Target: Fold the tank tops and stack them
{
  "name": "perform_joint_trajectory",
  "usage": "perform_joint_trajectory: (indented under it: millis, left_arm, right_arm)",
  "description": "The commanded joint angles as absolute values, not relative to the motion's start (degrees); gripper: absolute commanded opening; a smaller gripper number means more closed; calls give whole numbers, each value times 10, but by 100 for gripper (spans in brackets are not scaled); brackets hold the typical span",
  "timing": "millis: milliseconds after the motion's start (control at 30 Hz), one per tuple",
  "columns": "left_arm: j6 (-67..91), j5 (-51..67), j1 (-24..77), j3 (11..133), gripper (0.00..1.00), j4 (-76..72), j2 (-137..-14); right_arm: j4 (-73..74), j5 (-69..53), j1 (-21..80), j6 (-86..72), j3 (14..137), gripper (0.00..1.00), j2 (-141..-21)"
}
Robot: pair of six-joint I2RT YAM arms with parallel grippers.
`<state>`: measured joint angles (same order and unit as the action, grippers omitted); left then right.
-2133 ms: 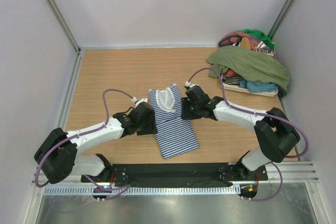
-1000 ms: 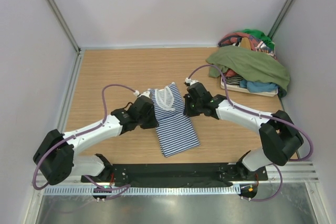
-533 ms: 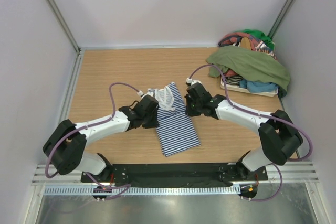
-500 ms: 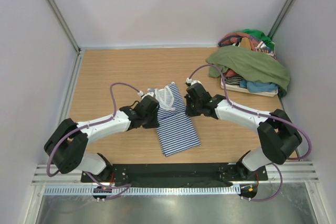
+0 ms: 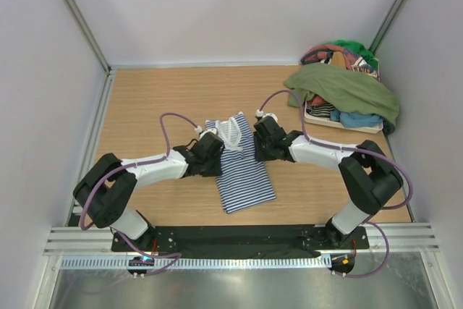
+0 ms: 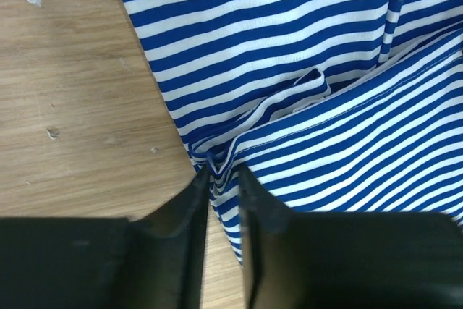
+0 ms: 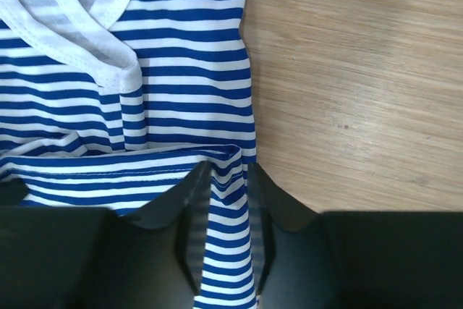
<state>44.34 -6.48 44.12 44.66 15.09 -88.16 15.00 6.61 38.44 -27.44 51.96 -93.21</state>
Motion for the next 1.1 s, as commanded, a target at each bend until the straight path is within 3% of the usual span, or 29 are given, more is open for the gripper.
perform_joint_trajectory:
  millis: [0, 33, 133, 233, 333, 467, 700, 1067]
  left_arm:
    - [439, -84, 439, 447, 28, 148, -856]
    - [440, -84, 439, 446, 39, 150, -838]
    - [441, -89, 439, 441, 54, 170, -797]
    - [447, -80, 440, 431, 62, 195, -747]
    - [467, -66, 453, 414, 68, 211, -710]
    - [513, -58, 496, 372, 67, 221, -648]
    - [607, -83, 611, 328, 66, 220, -602]
    - [678, -114, 716, 318, 59, 172, -681]
  right_arm:
    - [139, 95, 381, -274, 522, 36, -878]
    - [143, 95, 381, -275, 519, 38, -869]
    - [157, 89, 381, -278, 503, 50, -825]
    - [176, 70, 381, -282, 481, 61, -781]
    - [201, 52, 381, -291, 450, 57, -739]
    - [222, 18, 382, -309, 396, 54, -684]
    - [267, -47, 386, -331, 327, 57, -604]
    - [246, -49, 445, -387, 282, 50, -611]
